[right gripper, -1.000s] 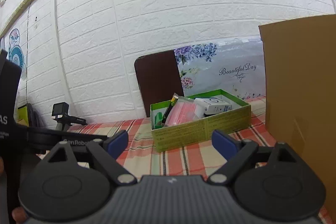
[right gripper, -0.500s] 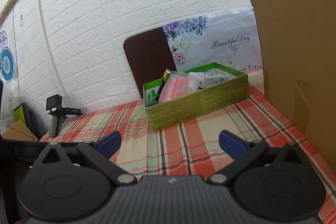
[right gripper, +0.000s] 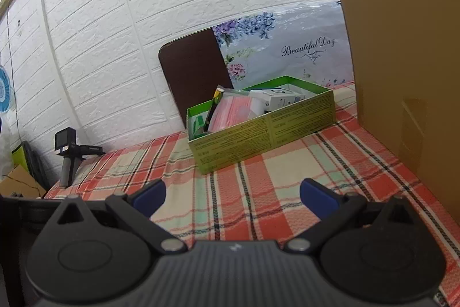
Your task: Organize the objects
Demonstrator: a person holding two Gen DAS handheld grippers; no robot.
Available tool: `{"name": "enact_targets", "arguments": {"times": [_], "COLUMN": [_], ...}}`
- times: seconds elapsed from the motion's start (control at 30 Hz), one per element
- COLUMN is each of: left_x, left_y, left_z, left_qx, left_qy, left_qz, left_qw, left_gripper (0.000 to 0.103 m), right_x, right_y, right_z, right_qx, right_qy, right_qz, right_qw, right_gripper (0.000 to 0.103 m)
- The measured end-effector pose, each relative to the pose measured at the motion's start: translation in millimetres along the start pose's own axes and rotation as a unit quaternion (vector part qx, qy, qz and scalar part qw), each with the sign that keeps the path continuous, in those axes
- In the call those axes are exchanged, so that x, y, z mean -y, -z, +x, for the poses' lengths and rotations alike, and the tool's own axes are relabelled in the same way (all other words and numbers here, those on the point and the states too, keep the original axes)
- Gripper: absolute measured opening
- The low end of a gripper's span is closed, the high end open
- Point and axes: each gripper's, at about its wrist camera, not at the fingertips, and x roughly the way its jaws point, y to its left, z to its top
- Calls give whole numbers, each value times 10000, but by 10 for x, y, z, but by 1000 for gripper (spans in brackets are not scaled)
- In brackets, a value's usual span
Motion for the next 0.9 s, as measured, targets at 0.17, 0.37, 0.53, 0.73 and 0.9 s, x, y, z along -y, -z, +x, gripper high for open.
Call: {"name": "enact_targets", "arguments": {"times": [0.17, 0.37, 0.53, 0.73, 0.9], "left_x": [48, 50, 78, 110, 131], "left_y": [-3, -18, -14, -5, 8], "left_z": [-37, -119, -159, -182, -172], "left_qx": [78, 220, 281, 259, 175], "left_qy": [-149, -210, -278, -359, -365], "left_qz": [163, 145, 206, 195, 191], "left_qw": [9997, 9994, 9990, 9988, 9990], "left_gripper": [103, 103, 103, 103, 103], "right_x": [26, 34, 32, 55, 57], "right_y": [1, 3, 1, -4, 2], "right_z": [-10, -37, -58, -67, -66], "right_qx": [26, 81, 105, 112, 101], "right_qy": [60, 105, 84, 93, 89], "right_qz": [26, 24, 45, 72, 76], "right_qw": [10000, 9999, 9999, 9999, 9999], "right_gripper": [103, 103, 103, 103, 103]}}
